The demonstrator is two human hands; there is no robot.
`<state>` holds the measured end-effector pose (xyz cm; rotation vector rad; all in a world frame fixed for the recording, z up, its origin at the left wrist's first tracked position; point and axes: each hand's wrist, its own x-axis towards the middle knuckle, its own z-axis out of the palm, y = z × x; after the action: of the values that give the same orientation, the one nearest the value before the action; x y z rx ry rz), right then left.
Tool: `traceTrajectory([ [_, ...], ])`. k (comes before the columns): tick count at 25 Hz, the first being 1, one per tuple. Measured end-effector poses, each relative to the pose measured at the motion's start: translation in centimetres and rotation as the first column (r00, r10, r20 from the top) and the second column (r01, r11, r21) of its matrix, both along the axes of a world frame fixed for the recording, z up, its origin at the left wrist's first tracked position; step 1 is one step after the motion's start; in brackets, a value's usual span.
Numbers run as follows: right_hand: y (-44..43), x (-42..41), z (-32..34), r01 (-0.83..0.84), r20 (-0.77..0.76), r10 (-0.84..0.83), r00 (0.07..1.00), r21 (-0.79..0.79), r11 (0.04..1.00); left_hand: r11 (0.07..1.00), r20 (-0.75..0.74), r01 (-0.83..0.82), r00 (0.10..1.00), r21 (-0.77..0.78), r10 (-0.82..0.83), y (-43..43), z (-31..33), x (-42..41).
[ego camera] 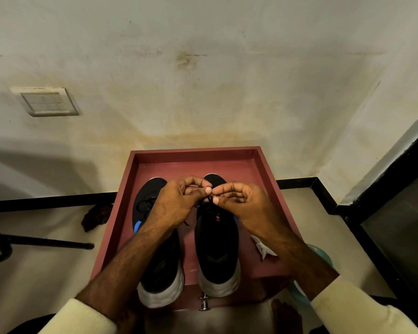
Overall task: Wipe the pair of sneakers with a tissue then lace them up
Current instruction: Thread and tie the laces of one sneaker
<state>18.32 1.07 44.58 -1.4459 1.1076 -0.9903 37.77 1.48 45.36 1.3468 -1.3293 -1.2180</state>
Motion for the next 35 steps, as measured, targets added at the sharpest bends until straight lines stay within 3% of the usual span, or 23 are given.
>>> traceTrajectory([
  [9, 0.7, 0.3, 0.3, 0.091, -0.231, -0.132, 0.964, -0.177, 0.98, 0.984, 0.059, 0.157, 0.987, -0.079, -0.153, 1.0, 1.5, -0.1],
  [19, 1.2, 0.4, 0.5, -0.045, -0.379, -0.106, 0.919, -0.369, 0.928, 0.995, 0.028, -0.072, 0.997, 0.072, 0.07, 0.4, 0.6, -0.6],
  [23, 0.8, -0.1, 0.3, -0.045, -0.495, -0.184, 0.849, -0.415, 0.909, 0.999, 0.091, -0.034, 0.995, 0.037, 0.031, 0.4, 0.8, -0.3],
  [25, 0.5, -0.4, 0.5, -0.067, -0.57, -0.173, 0.803, -0.374, 0.925, 0.999, 0.161, 0.038, 0.986, 0.008, -0.039, 0.4, 1.0, -0.1],
  [27, 0.2, -0.7, 0.7, -0.12, -0.584, -0.049, 0.811, -0.247, 0.962, 0.998, 0.195, 0.058, 0.979, -0.007, -0.055, 0.3, 1.0, -0.1],
  [31, -0.3, -0.9, 0.3, -0.157, -0.422, 0.141, 0.895, -0.001, 0.988, 0.995, 0.163, 0.096, 0.982, 0.025, -0.099, 0.1, 0.5, 0.0],
  [35, -0.4, -1.0, 0.1, -0.194, -0.265, 0.211, 0.941, 0.09, 0.977, 0.995, 0.183, 0.084, 0.979, 0.048, -0.091, -0.1, 0.4, 0.4],
])
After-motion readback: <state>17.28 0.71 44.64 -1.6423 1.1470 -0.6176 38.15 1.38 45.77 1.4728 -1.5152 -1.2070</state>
